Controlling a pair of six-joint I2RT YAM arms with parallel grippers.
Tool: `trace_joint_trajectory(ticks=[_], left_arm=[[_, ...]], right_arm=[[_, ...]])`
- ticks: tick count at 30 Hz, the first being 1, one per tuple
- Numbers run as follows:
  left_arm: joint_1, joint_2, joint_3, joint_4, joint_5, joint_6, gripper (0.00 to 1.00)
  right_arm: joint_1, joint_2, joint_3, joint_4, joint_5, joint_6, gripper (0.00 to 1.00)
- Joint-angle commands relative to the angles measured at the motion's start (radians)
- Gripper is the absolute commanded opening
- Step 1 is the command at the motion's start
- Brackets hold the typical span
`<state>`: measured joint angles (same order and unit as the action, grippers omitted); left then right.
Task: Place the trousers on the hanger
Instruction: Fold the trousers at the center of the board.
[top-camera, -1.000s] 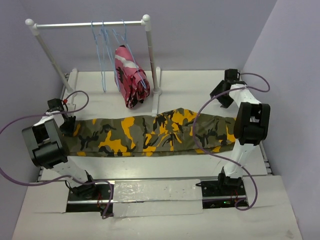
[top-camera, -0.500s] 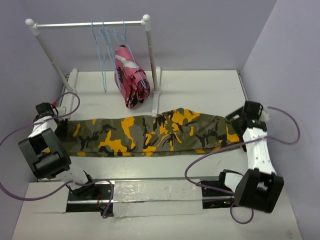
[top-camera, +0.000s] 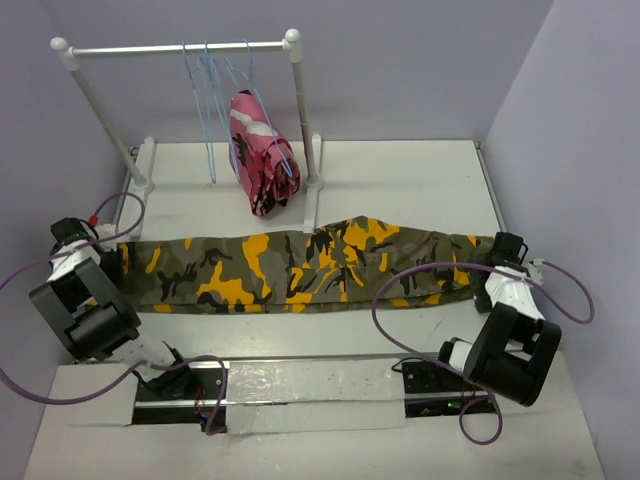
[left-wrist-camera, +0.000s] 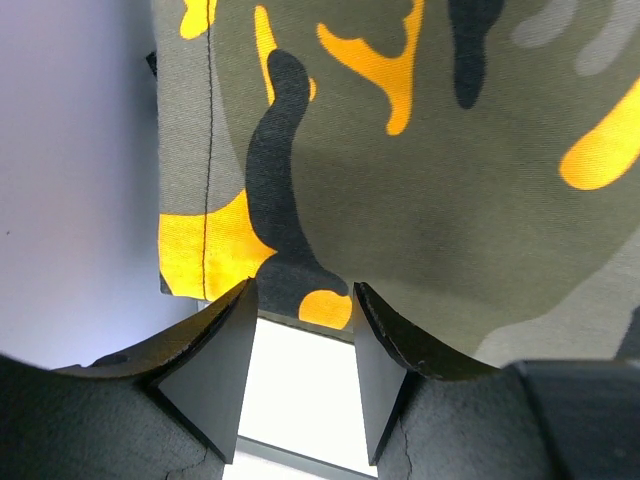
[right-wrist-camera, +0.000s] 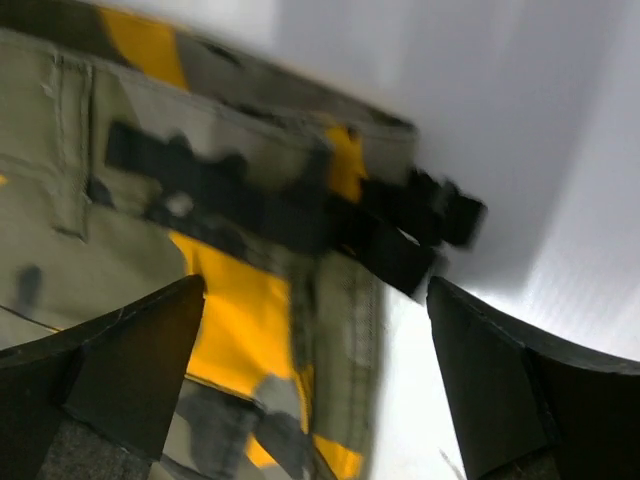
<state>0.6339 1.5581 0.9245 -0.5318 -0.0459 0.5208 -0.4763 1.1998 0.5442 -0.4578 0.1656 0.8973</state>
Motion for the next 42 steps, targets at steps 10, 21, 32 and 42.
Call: trace_joint_trajectory(ticks=[10,21,32,42], left_arm=[[0.035,0.091,0.042,0.024,0.015,0.018,0.52],[0.039,0.072,0.087,-0.027,0.062,-0.018,0.52],[-0.107,-0.013,0.091,-0.107,0.115,-0.080,0.52],[-0.264,-0.045,0.074,-0.144,0.235,-0.135,0.53]], right_arm=[[-0.031,0.135,0.025,0.150,-0.041,-0.046,0.06],[0.066,-0.165,0.324,0.005,0.212,-0.198,0.00],[0.311,-0.182,0.710,-0.031,0.497,-0.383,0.00],[0.867,-0.199,0.812,0.033,0.748,-0.537,0.00]])
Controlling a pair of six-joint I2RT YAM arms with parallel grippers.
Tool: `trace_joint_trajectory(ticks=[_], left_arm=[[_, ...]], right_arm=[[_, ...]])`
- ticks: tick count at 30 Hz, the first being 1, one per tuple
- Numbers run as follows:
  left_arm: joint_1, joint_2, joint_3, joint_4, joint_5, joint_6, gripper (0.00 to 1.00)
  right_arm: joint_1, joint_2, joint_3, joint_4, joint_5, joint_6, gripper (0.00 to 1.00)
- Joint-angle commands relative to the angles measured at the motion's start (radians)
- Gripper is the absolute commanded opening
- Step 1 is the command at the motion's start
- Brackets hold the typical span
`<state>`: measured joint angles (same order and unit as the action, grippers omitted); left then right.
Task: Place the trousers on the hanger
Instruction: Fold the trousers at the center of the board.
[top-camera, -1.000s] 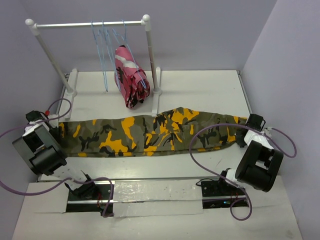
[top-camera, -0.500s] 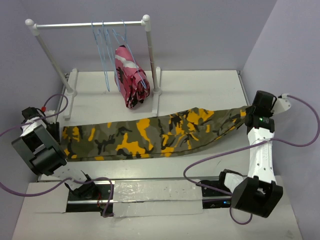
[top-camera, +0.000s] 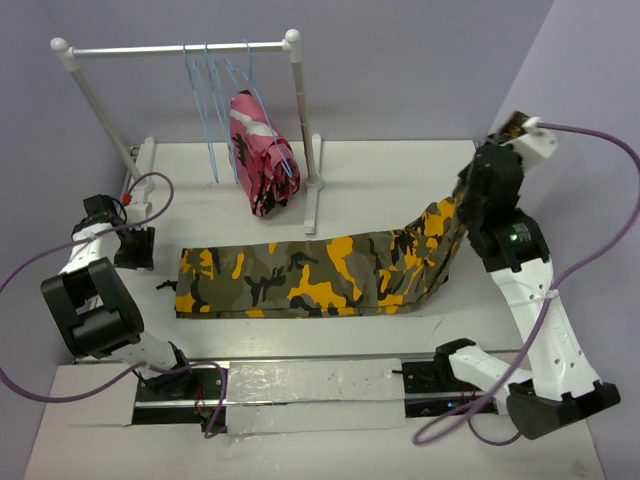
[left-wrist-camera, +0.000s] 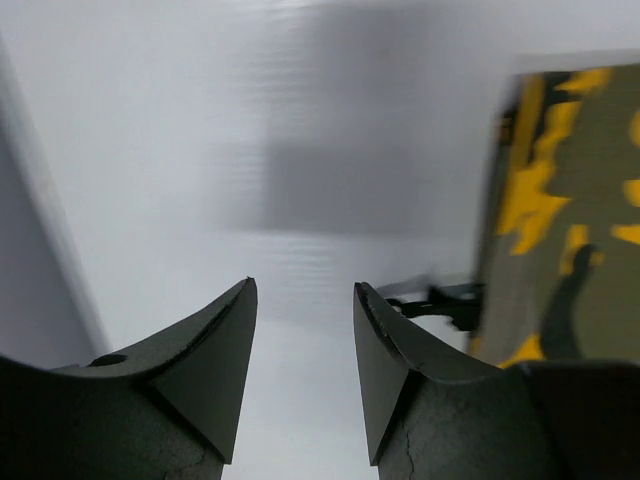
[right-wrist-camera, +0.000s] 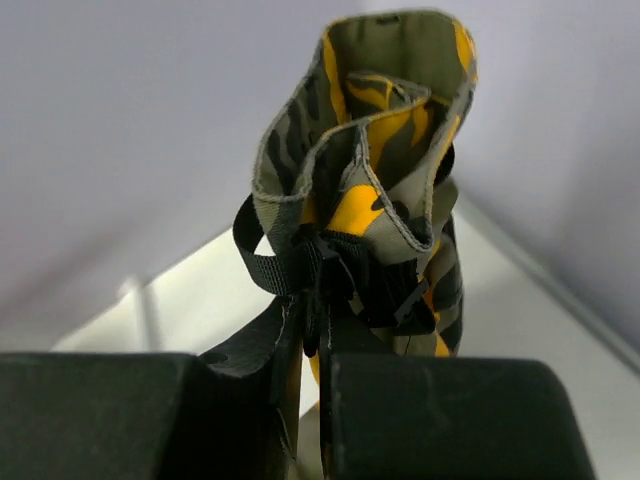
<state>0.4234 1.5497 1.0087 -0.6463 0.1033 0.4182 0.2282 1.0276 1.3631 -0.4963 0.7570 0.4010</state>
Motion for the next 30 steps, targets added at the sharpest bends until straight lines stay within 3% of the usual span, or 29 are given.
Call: trace_joint_trajectory(ticks=[1,7,11,20,25,30], left_arm=[[-0.062,-0.039,-0.018,-0.029,0.092,-0.034,0.53],[-0.082,-0.028,-0.048,-0.004,0.056,-0.033,0.53],[-0.087,-0.002,-0.067,0.027,0.021,-0.032,0.52],[-0.092,-0.040,-0.105,0.028,0.054,-0.026,0.52],[-0.094,-0.049,-0.116,0.031,0.067,-0.020,0.52],[-0.096,-0.042,-0.129,0.040,0.069,-0.022,0.52]], right_arm=[[0.237,-0.039,-0.034,0.077,0.191,-0.020,0.00],[0.654,-0.032,-0.099,0.153,0.362,0.109,0.00],[0.892,0.119,-0.039,0.348,0.439,-0.041,0.00],[1.076,0.265,-0.034,0.664,0.424,-0.177,0.00],[1.105,0.328,0.006,0.707,0.383,-0.182,0.00],[1.115,0.499,0.163,0.708,0.353,-0.216,0.00]])
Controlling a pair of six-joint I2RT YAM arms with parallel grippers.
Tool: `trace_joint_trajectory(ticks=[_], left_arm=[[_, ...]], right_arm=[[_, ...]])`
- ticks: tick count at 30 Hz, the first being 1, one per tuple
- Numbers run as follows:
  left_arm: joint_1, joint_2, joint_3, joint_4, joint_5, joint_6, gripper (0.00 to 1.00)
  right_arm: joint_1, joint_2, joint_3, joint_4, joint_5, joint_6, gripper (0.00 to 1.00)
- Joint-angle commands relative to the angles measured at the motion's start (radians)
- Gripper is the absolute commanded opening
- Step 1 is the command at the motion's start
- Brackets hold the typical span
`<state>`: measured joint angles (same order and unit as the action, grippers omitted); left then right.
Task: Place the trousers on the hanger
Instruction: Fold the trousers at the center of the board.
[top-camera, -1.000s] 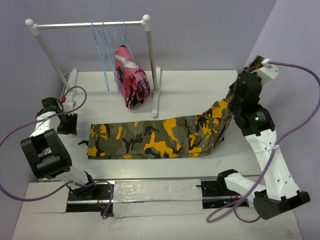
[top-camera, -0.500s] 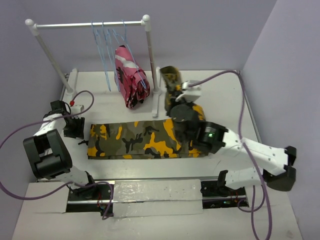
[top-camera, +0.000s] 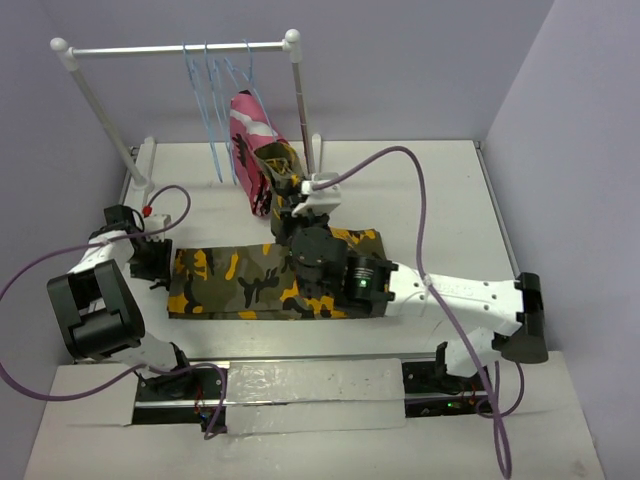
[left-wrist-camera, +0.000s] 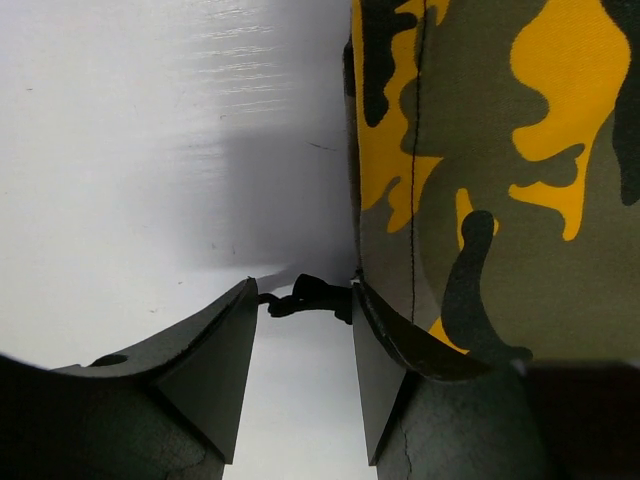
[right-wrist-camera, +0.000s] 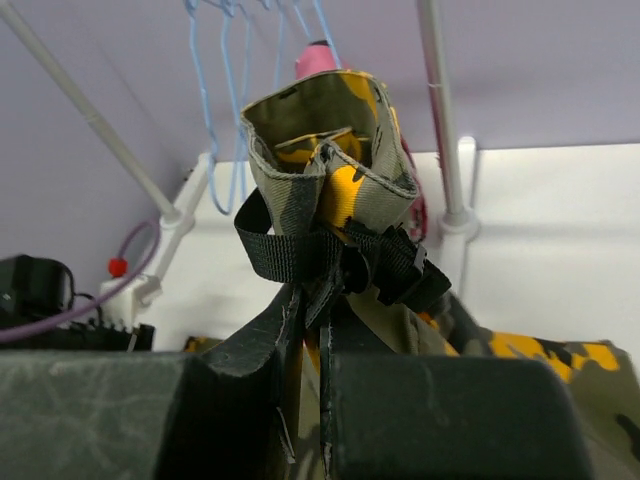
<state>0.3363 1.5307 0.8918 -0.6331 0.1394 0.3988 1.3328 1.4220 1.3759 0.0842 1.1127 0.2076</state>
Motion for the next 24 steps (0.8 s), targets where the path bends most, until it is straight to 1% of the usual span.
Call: trace_joint_trajectory(ticks=[1,5,8,9,11,12,15,17,21,22,24], left_arm=[[-0.009,-0.022,-0.016,0.028,0.036,-0.001,0.52],[-0.008,-0.008,-0.030,0.041,0.046,0.004,0.51],[-0.008,-0.006,-0.034,0.052,0.046,0.009,0.44],[-0.008,-0.010,-0.037,0.058,0.043,0.011,0.41],[-0.008,-0.021,-0.037,0.073,0.043,0.011,0.38],[-0.008,-0.020,-0.037,0.073,0.043,0.009,0.38],[-0.008,-0.008,-0.023,0.061,0.061,0.004,0.38],[-0.008,0.002,-0.025,0.063,0.054,0.005,0.38],[-0.009,-0.001,-0.036,0.066,0.041,0.011,0.38],[-0.009,-0.003,-0.037,0.065,0.039,0.011,0.39],[-0.009,-0.006,-0.037,0.062,0.035,0.008,0.39]], right_arm=[[0.013,0.145,0.192,0.116,-0.005,-0.028,0.00],[0.029,0.243,0.295,0.088,0.006,-0.059,0.00],[0.040,0.290,0.332,0.087,-0.015,-0.052,0.00],[0.046,0.313,0.358,0.076,-0.019,-0.032,0.00],[0.061,0.353,0.412,0.023,-0.040,-0.004,0.00],[0.068,0.354,0.413,0.020,-0.040,0.002,0.00],[0.078,0.428,0.449,0.015,-0.068,-0.002,0.00],[0.078,0.477,0.474,-0.017,-0.125,-0.015,0.00],[0.077,0.590,0.540,-0.053,-0.192,-0.095,0.00],[0.077,0.616,0.564,-0.095,-0.203,-0.115,0.00],[0.076,0.701,0.663,-0.192,-0.216,-0.128,0.00]])
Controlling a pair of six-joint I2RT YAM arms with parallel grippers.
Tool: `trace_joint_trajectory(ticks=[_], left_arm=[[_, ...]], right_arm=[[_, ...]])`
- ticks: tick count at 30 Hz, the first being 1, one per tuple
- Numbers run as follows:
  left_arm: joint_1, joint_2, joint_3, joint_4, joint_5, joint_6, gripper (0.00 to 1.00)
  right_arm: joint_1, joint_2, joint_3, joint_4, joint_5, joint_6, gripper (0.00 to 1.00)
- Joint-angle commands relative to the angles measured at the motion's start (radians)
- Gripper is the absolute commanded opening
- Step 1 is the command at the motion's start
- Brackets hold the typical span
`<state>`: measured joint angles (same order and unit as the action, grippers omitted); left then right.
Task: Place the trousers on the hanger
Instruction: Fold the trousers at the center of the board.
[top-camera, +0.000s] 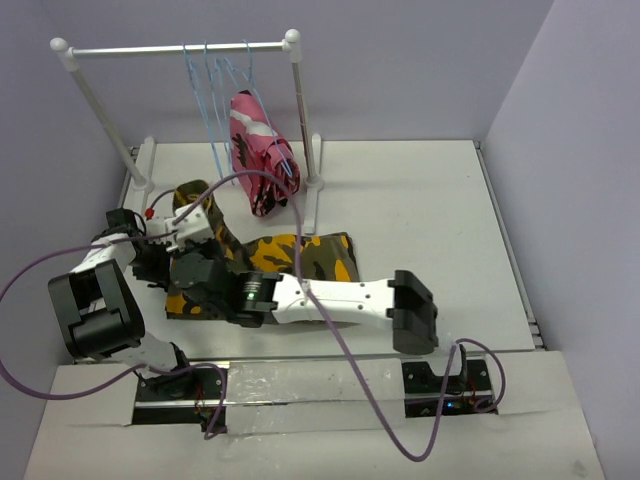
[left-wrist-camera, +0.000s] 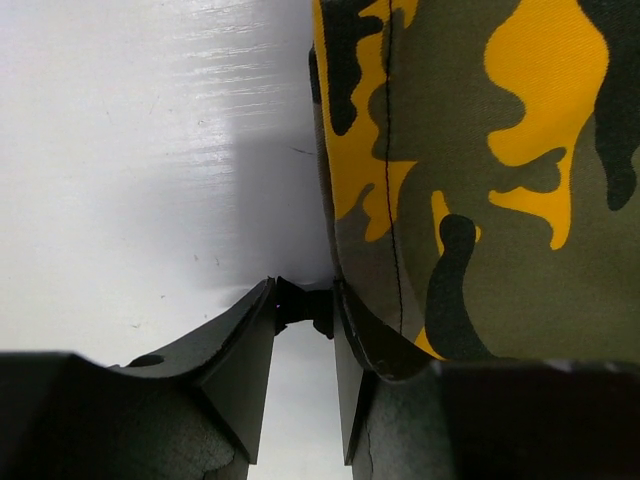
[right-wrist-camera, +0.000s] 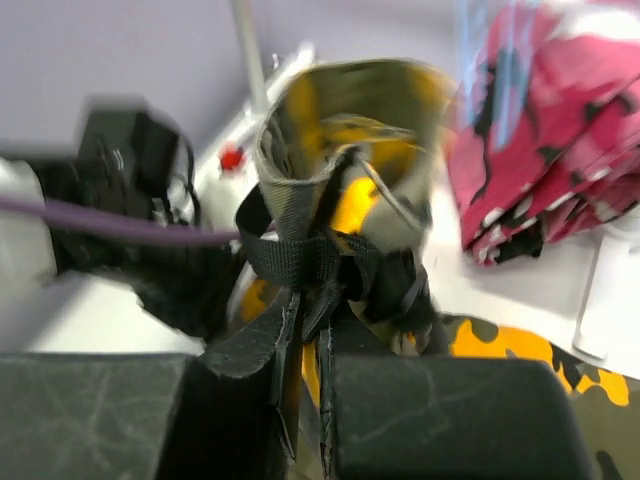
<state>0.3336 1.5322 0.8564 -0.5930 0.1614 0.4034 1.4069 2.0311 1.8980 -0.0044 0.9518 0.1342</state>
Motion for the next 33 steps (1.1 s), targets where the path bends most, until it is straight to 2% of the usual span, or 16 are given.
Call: trace_joint_trajectory(ticks=[1,5,12,16,17,18,19,20,21,22,23,26,33], left_arm=[[-0.005,-0.009,-0.001,0.020,0.011,0.002,0.39],[0.012,-0.006,0.019,0.013,-0.035,-0.017,0.39],[0.179,0.048,0.144,-0.057,-0.050,-0.041,0.44],[0.191,0.026,0.171,-0.071,-0.055,-0.024,0.45],[0.190,0.026,0.177,-0.077,-0.053,-0.023,0.45],[0.189,0.026,0.181,-0.082,-0.051,-0.023,0.45],[0.189,0.025,0.187,-0.086,-0.048,-0.023,0.46],[0.191,0.028,0.193,-0.088,-0.046,-0.024,0.46],[0.191,0.028,0.193,-0.091,-0.046,-0.025,0.46],[0.192,0.027,0.204,-0.099,-0.041,-0.023,0.46],[0.195,0.026,0.211,-0.113,-0.037,-0.021,0.46],[0.207,0.021,0.238,-0.144,-0.017,-0.015,0.48],[0.237,0.014,0.344,-0.215,-0.001,-0.023,0.52]], right_arm=[[0.003,0.129,0.186,-0.148,-0.066,-0.054,0.00],[0.003,0.195,0.266,-0.237,-0.134,-0.007,0.01],[-0.008,0.206,0.223,-0.227,-0.265,0.093,0.04],[-0.027,0.245,0.253,-0.249,-0.346,0.130,0.07],[-0.029,0.253,0.265,-0.250,-0.376,0.132,0.13],[-0.029,0.260,0.277,-0.250,-0.421,0.129,0.27],[-0.029,0.270,0.285,-0.250,-0.472,0.122,0.48],[-0.029,0.283,0.312,-0.262,-0.514,0.113,0.61],[-0.029,0.284,0.312,-0.263,-0.515,0.109,0.61],[-0.028,0.285,0.338,-0.285,-0.603,0.098,0.80],[-0.028,0.280,0.343,-0.290,-0.642,0.088,0.87],[-0.028,0.226,0.308,-0.276,-0.706,0.068,0.96],[-0.023,0.029,0.166,-0.254,-0.723,-0.015,0.98]])
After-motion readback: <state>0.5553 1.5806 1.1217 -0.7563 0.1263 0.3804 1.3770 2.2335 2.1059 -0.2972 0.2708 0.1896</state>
